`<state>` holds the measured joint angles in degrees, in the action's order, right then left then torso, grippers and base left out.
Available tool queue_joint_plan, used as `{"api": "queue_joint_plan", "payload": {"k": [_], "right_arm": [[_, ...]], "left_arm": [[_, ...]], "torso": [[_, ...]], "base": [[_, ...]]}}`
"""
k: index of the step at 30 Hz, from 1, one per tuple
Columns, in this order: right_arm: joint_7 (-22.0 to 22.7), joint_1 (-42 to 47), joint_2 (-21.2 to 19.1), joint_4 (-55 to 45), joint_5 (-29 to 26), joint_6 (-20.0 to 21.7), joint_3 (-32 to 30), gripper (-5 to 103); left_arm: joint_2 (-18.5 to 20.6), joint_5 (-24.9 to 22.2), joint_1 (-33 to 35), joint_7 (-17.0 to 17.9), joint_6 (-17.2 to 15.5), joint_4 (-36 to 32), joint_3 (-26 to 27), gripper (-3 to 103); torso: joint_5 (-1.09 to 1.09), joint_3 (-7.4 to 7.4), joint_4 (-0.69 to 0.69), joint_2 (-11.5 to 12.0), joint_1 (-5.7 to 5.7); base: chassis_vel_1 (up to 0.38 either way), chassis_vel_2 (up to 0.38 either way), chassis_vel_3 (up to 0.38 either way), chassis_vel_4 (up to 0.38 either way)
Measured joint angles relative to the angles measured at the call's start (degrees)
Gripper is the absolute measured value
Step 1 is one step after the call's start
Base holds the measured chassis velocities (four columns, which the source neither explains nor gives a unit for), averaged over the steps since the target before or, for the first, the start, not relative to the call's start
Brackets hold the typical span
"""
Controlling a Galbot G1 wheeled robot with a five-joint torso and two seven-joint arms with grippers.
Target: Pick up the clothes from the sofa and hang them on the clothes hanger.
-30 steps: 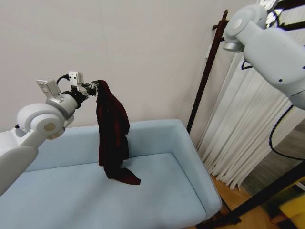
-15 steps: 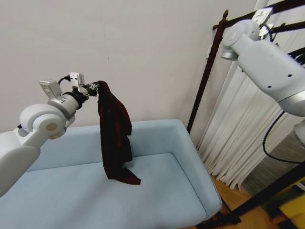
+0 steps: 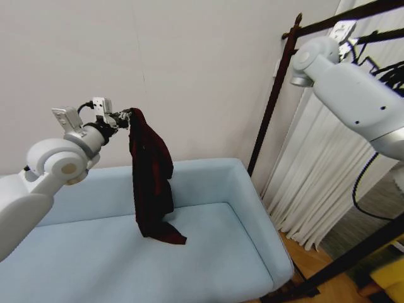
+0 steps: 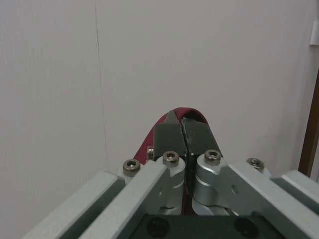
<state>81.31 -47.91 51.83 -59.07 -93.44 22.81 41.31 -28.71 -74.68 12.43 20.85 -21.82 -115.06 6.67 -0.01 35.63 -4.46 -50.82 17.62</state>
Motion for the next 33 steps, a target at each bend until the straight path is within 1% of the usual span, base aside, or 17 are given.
{"api": "queue_joint_plan", "payload": {"k": [1,2,6,12,18,23,30,33], "right_arm": [[0.0,0.0,0.01,-0.19,0.03,-0.12,0.13,24],[0.0,0.0,0.01,-0.19,0.03,-0.12,0.13,24],[-0.18,-0.23,-0.54,-1.24,1.17,-0.27,0.98,3],[-1.44,-0.48,-1.66,-2.32,3.58,-0.38,1.66,2],[-1.55,-0.52,-2.84,-5.6,3.97,-0.39,2.08,2],[-0.37,0.53,-5.03,-11.85,2.23,-0.43,2.63,2],[-0.14,1.71,-7.57,-18.51,-0.15,-0.19,2.97,2],[0.04,3.52,-9.37,-23.31,-0.88,-0.09,2.6,2]], "left_arm": [[-0.08,0.0,0.01,0.0,0.0,-0.2,0.02,0],[-0.08,0.0,0.01,0.0,0.0,-0.2,0.02,0],[-0.14,-0.02,0.3,0.0,0.0,-0.73,0.24,0],[0.09,-0.02,1.53,0.07,0.0,-1.37,0.51,0],[0.13,-0.01,1.67,0.26,0.0,-1.49,0.69,0],[0.14,-0.01,2.16,0.76,-0.13,-1.99,1.07,0],[0.59,0.05,3.09,1.05,-0.15,-2.24,1.8,0],[0.8,0.08,3.09,1.11,-0.15,-1.94,1.88,0]], "torso": [[0.01,0.0,0.0,0.0,0.0],[0.01,0.0,0.0,0.0,0.0],[0.01,0.0,0.0,0.0,0.0],[0.01,0.0,-0.01,0.0,0.0],[0.01,0.0,0.0,0.0,0.0],[0.01,0.0,-0.01,0.0,0.0],[0.0,-0.01,0.0,0.0,0.0],[0.0,0.0,0.01,0.0,0.0]], "base": [[0.0,0.0,0.0,0.0],[0.0,0.0,0.0,0.0],[0.0,0.0,0.0,0.0],[0.0,0.0,0.0,0.0],[0.0,0.0,0.0,0.0],[0.0,0.0,0.0,0.0],[0.0,0.0,0.0,0.0],[0.0,0.0,0.0,0.0]]}}
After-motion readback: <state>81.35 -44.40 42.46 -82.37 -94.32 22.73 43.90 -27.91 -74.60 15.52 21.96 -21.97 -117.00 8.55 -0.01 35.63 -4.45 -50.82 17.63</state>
